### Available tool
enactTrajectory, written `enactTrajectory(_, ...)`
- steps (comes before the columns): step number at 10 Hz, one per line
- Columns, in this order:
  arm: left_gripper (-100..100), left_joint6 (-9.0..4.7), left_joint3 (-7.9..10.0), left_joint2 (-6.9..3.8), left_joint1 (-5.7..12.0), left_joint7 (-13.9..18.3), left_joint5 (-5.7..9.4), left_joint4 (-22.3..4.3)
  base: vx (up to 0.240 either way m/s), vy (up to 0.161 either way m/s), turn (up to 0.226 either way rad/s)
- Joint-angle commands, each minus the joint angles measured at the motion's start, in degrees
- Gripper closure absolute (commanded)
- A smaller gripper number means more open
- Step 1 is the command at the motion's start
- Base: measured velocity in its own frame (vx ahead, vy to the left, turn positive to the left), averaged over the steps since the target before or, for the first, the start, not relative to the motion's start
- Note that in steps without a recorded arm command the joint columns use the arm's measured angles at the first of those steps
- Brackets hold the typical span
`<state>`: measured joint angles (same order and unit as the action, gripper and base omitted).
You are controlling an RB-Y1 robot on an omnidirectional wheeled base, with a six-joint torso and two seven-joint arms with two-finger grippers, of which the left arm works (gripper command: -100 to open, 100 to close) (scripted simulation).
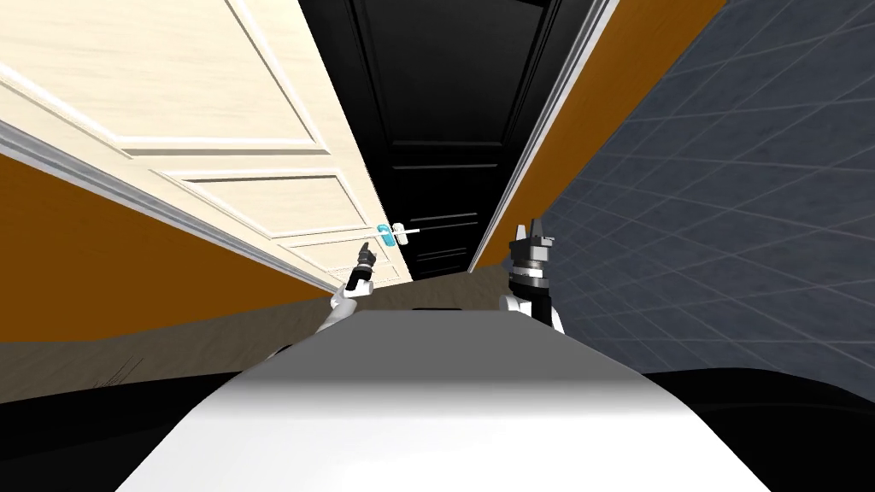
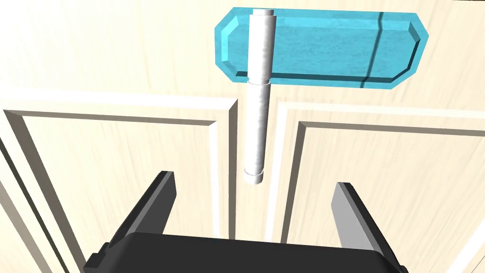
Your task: Pull the door open
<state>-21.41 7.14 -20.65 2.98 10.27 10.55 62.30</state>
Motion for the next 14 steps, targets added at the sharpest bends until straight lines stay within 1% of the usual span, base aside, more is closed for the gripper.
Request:
enactTrajectory(1, -100, -0.02, 1.74, -1.43, -0.87, 0.36, 0.40, -1.26, 0.133, 0.070, 0.020)
enactTrajectory(2, -100, -0.05, 2.29, -1.89, -1.12, 0.50, 0.53, -1.67, 0.206, 0.128, 0.005)
enactTrajectory(3, -100, -0.05, 2.29, -1.89, -1.12, 0.50, 0.53, -1.67, 0.121, 0.086, -0.008)
enactTrajectory(5, -100, -0.20, 3.31, -2.75, -1.46, 0.86, 0.78, -2.46, 0.116, 0.052, -0.038)
enactTrajectory(6, -100, -0.28, 3.48, -2.89, -1.44, 1.00, 0.84, -2.64, 0.198, 0.063, -0.092)
enactTrajectory(8, -100, -0.46, 3.18, -2.66, -0.98, 1.20, 0.81, -2.66, 0.199, 0.032, -0.099)
enactTrajectory(9, -100, -0.58, 2.41, -2.02, -0.32, 1.27, 0.67, -2.37, 0.205, -0.055, -0.203)
enactTrajectory(10, -100, -0.32, 2.89, -2.20, -0.40, 1.04, 0.70, -2.55, 0.096, -0.026, -0.037)
enactTrajectory(11, 100, -0.32, 2.89, -2.20, -0.40, 1.04, 0.70, -2.55, -0.019, 0.002, 0.055)
enactTrajectory(14, 100, -0.32, 2.89, -2.20, -0.40, 1.04, 0.70, -2.55, -0.027, 0.006, -0.016)
